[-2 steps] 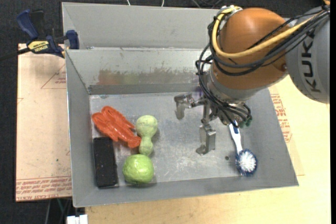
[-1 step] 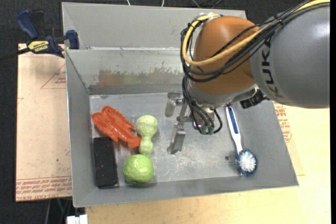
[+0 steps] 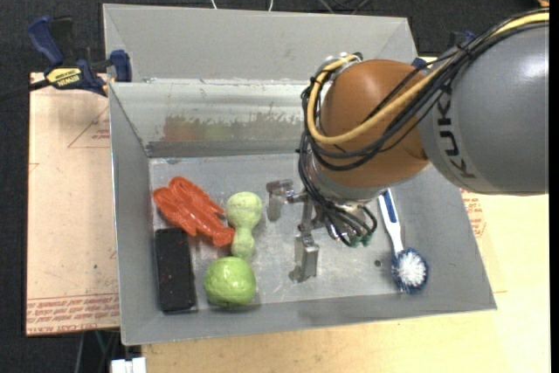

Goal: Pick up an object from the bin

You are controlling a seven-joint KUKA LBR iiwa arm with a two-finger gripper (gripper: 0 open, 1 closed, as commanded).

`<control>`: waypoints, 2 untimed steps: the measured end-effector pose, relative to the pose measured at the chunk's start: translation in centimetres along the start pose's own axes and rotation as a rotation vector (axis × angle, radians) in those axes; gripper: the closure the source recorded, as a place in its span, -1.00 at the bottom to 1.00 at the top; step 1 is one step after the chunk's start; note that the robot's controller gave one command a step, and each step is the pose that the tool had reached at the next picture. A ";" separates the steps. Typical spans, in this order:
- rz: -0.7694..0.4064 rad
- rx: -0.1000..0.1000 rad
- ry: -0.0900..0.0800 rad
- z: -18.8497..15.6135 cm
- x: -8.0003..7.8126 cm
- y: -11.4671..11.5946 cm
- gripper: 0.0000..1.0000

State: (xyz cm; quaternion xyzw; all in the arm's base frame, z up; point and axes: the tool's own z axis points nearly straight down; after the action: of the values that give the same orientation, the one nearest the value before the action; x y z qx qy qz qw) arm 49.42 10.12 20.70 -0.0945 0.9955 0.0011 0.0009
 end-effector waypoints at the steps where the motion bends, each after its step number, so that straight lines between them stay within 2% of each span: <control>1: 0.152 -0.002 -0.004 3.5 -4.9 3.0 -1.00; 2: 0.225 -0.004 -0.006 4.1 -4.6 3.2 -1.00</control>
Offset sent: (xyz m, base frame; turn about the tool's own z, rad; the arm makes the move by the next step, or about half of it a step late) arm 0.0103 0.0182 -0.0484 0.1140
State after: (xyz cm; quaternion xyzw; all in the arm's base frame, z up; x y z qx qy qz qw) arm 53.37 14.11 16.59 0.0180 0.9998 0.0033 0.0034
